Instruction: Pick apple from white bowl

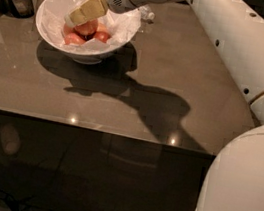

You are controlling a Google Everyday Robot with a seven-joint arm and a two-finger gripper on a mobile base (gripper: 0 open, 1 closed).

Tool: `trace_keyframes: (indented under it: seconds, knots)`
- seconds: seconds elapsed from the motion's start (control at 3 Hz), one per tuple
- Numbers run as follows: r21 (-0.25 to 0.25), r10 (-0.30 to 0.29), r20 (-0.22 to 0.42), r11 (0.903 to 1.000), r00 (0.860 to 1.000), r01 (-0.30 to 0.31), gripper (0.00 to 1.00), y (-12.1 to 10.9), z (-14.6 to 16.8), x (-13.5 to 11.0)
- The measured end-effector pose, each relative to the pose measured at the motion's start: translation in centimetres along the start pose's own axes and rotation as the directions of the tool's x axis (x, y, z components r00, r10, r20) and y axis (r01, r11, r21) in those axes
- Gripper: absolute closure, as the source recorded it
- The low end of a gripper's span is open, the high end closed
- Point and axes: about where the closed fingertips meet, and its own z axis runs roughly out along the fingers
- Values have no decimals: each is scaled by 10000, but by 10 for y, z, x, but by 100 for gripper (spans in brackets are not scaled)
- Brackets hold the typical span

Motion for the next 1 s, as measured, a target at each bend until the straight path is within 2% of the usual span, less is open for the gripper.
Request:
trace_keyframes:
  seconds: [0.67, 1.0]
  knots:
    - [86, 219, -12, 9997, 9998, -219, 0, -10, 23, -2]
    - [86, 254, 354, 9996, 9991, -257, 0, -15, 31, 0]
